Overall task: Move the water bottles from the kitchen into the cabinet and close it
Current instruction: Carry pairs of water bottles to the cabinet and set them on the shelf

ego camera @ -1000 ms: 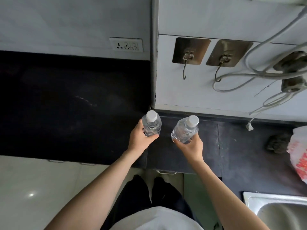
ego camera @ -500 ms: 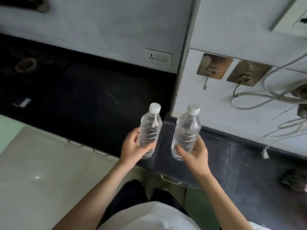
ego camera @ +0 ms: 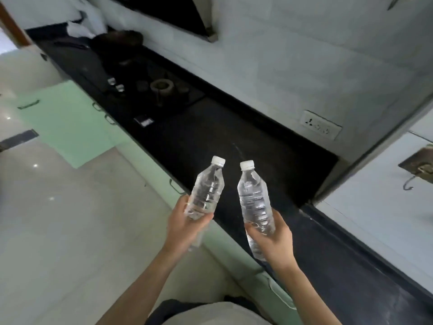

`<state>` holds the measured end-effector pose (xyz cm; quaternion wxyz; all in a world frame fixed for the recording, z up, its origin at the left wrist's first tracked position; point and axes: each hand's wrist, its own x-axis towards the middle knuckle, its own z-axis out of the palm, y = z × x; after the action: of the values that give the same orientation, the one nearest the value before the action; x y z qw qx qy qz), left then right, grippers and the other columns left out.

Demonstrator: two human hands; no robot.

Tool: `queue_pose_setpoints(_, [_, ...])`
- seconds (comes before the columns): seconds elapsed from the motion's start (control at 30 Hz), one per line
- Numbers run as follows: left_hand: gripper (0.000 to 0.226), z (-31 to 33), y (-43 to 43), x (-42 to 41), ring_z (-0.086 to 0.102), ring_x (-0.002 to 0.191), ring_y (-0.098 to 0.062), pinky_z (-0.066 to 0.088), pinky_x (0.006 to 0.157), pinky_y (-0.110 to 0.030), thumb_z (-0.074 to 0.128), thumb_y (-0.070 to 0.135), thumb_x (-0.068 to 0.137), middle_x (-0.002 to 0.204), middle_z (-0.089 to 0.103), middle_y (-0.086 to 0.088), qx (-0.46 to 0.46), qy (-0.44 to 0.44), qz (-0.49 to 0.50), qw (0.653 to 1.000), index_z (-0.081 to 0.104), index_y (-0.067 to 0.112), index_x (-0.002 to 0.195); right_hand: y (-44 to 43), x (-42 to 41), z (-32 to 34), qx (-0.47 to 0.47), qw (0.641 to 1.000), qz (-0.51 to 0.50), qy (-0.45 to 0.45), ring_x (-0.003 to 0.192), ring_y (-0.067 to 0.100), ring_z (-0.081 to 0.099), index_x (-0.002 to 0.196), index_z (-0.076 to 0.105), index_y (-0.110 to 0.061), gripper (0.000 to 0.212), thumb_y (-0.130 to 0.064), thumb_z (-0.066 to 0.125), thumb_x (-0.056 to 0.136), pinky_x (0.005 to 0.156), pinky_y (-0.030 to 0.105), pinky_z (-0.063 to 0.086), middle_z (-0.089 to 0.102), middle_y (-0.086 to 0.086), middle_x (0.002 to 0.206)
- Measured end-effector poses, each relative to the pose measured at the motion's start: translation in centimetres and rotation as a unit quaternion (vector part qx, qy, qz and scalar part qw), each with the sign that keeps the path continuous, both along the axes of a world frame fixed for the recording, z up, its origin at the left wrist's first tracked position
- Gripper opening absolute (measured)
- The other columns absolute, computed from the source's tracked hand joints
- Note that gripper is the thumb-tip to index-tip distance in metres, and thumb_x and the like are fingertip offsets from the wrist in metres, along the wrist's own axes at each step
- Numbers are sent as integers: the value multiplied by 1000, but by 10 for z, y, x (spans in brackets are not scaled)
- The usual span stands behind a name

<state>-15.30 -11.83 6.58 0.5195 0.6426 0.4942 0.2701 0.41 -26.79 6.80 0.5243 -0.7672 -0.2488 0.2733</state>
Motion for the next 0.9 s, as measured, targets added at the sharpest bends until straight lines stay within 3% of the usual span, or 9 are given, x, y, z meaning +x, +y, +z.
queue_pose_setpoints(0.1, [33, -13, 19, -64, 67, 70, -11, 53, 58, -27, 83, 23, 67, 78, 68, 5, -39, 37, 74, 996, 56, 26, 85, 35, -43, -10, -41, 998, 45, -20, 60, 9, 67, 87, 65, -24, 21, -21, 82, 76, 52, 20, 53, 70, -5, 71])
queue_pose_setpoints(0.23, [37, -33, 41, -170, 67, 72, -15, 54, 63, -38, 84, 28, 68, 81, 68, 5, -88, 60, 155, 982, 54, 24, 88, 93, -119, -30, -93, 987, 116, -61, 70, 14, 69, 86, 66, -22, 24, -29, 83, 70, 65, 34, 58, 71, -5, 75])
queue_pose_setpoints(0.4, [37, -36, 63, -313, 64, 72, -10, 46, 59, -31, 83, 31, 70, 81, 66, 8, -95, 86, 273, 953, 52, 25, 88, 178, -237, -27, -99, 964, 239, -69, 63, 6, 63, 76, 59, -27, 24, -25, 82, 72, 51, 11, 42, 66, -9, 69])
queue_pose_setpoints(0.53, [37, -29, 87, -403, 64, 71, -13, 48, 61, -32, 83, 30, 71, 80, 66, 6, -91, 88, 378, 917, 51, 23, 89, 239, -315, -21, -79, 941, 326, -54, 67, 2, 64, 86, 65, -25, 24, -28, 84, 72, 52, 10, 45, 68, -9, 77])
queue_pose_setpoints(0.6, [36, -26, 100, -435, 64, 70, -14, 47, 58, -30, 82, 27, 73, 79, 66, 4, -98, 75, 424, 897, 51, 20, 91, 266, -344, -18, -68, 930, 359, -43, 67, 0, 64, 87, 66, -27, 24, -25, 85, 73, 54, 11, 47, 69, -9, 76])
queue_pose_setpoints(0.73, [34, -29, 132, -474, 63, 65, -11, 43, 53, -26, 81, 22, 75, 75, 65, 3, -112, 53, 482, 867, 53, 15, 92, 321, -382, -22, -65, 913, 399, -52, 71, 4, 67, 94, 69, -25, 28, -24, 86, 72, 61, 24, 56, 71, -10, 81])
queue_pose_setpoints(0.9, [36, -54, 196, -492, 67, 69, -18, 50, 57, -31, 83, 26, 71, 79, 68, 0, -155, 59, 489, 856, 53, 20, 90, 410, -407, -38, -73, 904, 418, -49, 67, 2, 65, 89, 67, -26, 28, -17, 85, 70, 54, 12, 49, 70, -8, 77])
